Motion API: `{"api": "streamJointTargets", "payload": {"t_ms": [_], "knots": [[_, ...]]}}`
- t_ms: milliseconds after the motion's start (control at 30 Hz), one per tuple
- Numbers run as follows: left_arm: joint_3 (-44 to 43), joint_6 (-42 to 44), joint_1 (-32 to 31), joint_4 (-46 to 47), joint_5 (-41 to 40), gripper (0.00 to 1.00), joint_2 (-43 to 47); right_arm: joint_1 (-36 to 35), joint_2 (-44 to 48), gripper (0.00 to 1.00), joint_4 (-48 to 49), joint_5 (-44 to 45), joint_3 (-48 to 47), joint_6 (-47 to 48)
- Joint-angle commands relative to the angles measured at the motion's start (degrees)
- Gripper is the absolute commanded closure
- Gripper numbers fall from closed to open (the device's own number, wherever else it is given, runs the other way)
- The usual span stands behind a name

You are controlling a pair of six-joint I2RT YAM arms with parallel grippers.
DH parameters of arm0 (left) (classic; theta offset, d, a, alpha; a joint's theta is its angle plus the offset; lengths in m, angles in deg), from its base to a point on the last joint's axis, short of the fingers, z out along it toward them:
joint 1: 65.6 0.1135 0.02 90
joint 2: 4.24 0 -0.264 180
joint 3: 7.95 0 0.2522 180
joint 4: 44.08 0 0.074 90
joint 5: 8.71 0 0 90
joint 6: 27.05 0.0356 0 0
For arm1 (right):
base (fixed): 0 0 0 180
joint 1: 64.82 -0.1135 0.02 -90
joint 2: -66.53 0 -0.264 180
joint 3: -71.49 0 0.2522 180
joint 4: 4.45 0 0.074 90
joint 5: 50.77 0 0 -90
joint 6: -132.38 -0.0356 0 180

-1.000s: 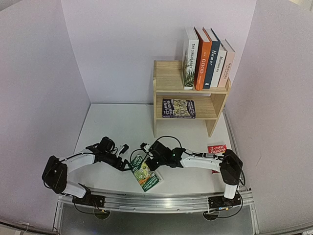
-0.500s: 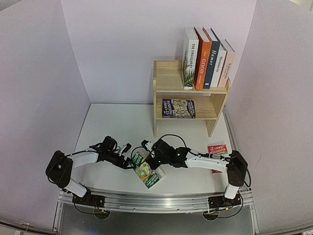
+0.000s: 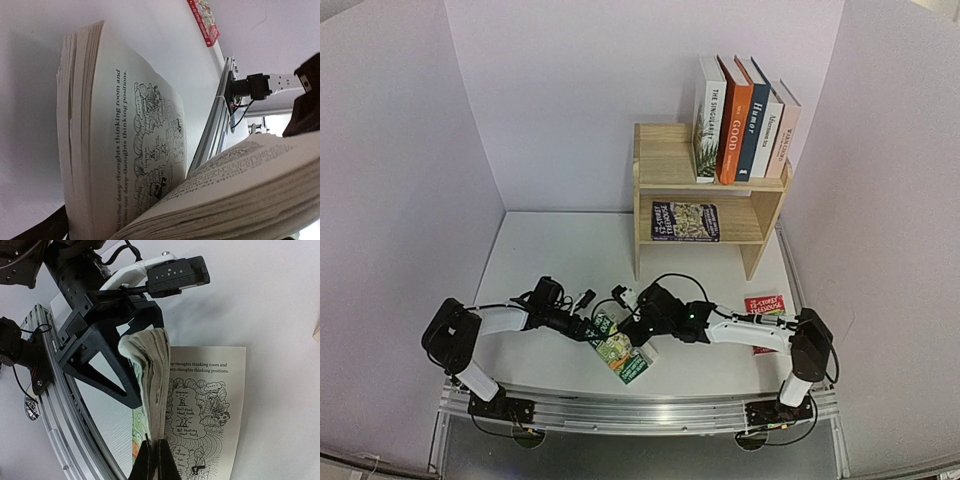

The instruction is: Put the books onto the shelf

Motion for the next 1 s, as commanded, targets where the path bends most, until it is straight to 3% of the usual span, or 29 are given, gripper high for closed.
{"api": "streamJointTargets", "payload": {"t_ms": [0, 267, 367, 467, 500, 600, 733, 967], "knots": [[-4.9, 2.9, -3.3, -0.8, 5.0, 0.33, -0.2, 1.9, 4.6, 1.00, 6.3, -4.2, 0.7, -0.5], [-6.2, -5.0, -3.8, -0.3, 5.2, 0.97, 1.8, 4.3, 4.2, 1.00, 6.9, -5.4, 2.4, -1.1], [-6.5, -9.9, -3.8, -0.9, 2.5, 1.00, 3.0, 4.8, 4.5, 0.98, 4.7, 1.1, 3.1, -1.2], [-8.3, -13.9, -3.6, -3.3, -3.7, 1.00, 4.3, 4.7, 4.3, 0.18, -4.1, 16.2, 0.8, -0.3], [-9.6, -15.0, -3.5, -5.4, -5.8, 1.00, 4.5, 4.5, 4.5, 0.13, -6.0, 20.5, 0.0, 0.0], [-12.7, -15.9, -3.0, -10.0, -9.0, 1.00, 4.8, 2.7, 5.3, 0.11, -7.1, 28.7, -1.6, 4.6], [-15.6, -17.5, -1.8, -13.8, -10.6, 1.00, 5.3, -3.6, 2.6, 0.09, -5.5, 30.4, -4.8, 14.2], [-15.9, -20.7, -0.4, -14.5, -12.2, 1.00, 6.9, -13.0, -4.7, 0.11, 10.1, 36.5, -2.8, 27.1]]}}
